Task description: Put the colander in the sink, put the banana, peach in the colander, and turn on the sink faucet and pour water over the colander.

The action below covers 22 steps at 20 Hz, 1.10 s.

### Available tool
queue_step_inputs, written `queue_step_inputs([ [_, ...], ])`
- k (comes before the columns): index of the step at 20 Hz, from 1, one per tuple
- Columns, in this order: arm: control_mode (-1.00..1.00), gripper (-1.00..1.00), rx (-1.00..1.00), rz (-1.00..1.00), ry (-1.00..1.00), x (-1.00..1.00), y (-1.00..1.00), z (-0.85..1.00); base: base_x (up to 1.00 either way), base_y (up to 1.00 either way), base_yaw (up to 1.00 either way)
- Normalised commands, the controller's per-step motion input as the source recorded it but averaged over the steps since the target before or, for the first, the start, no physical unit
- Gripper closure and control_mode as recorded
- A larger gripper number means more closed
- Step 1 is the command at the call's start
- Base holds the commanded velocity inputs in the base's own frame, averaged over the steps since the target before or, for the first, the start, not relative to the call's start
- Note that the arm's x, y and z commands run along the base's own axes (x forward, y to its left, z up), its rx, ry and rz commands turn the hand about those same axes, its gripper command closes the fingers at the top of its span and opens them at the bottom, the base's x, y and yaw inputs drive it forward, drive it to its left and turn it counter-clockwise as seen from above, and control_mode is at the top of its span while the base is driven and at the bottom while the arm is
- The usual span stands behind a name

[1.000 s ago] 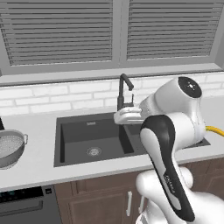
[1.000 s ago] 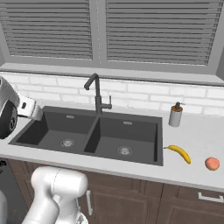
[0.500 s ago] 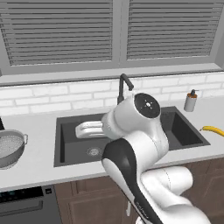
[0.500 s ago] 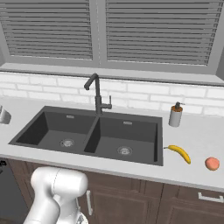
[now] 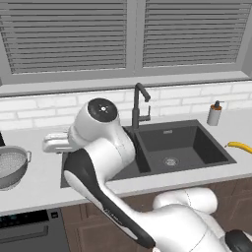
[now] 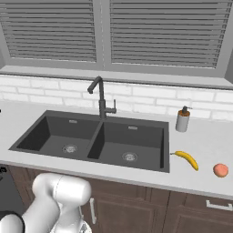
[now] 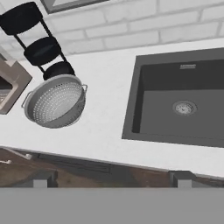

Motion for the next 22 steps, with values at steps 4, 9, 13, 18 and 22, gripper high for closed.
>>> queue_step_inputs([
  [4,-1.0,-1.0,-0.04,0.0,0.08,0.74,0.67,-0.07,0.0,0.0,0.0],
  [9,-1.0,-1.0,-0.01,0.03,0.11,0.36,0.15,-0.16,0.0,0.0,0.0],
  [13,-1.0,-1.0,0.0,0.08,0.07,0.23,0.0,-0.49,0.0,0.0,0.0],
  [18,-1.0,-1.0,0.01,0.09,0.04,0.25,0.04,-0.53,0.0,0.0,0.0],
  [22,-1.0,-1.0,0.03,0.12,0.03,0.26,0.31,-0.39,0.0,0.0,0.0],
])
